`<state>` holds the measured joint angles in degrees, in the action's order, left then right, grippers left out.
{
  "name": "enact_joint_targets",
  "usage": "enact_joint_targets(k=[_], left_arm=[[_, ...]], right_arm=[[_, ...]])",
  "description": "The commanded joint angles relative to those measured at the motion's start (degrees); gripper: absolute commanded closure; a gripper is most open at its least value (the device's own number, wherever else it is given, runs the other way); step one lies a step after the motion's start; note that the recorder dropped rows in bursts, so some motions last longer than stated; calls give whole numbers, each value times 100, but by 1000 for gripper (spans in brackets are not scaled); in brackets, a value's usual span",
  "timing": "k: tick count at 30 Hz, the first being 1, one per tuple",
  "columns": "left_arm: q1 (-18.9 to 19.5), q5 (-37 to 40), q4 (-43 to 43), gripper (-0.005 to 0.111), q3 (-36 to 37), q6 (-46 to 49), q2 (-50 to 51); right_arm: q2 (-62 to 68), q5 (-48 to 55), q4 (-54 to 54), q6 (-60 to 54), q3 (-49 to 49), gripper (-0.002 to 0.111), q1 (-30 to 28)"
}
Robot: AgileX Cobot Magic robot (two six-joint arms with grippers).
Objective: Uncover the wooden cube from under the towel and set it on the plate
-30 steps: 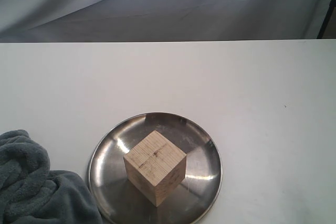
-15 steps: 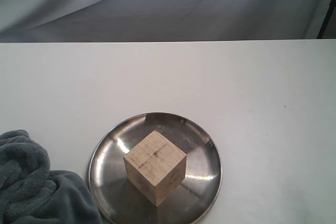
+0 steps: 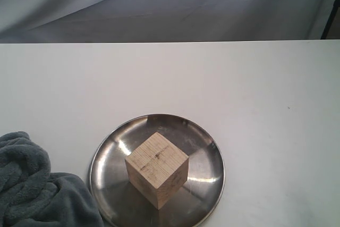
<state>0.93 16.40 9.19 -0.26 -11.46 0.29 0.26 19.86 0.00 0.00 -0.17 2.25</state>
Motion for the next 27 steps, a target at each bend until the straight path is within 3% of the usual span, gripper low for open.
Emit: enact_joint_targets(k=[1,27], left_arm=[[21,33,-135,105,26,-42,-29],[10,-117,-258,105,26,-40,-29]], right_arm=[[-26,-15,0,0,17,108,-43],[-26,-15,0,0,17,108,-43]])
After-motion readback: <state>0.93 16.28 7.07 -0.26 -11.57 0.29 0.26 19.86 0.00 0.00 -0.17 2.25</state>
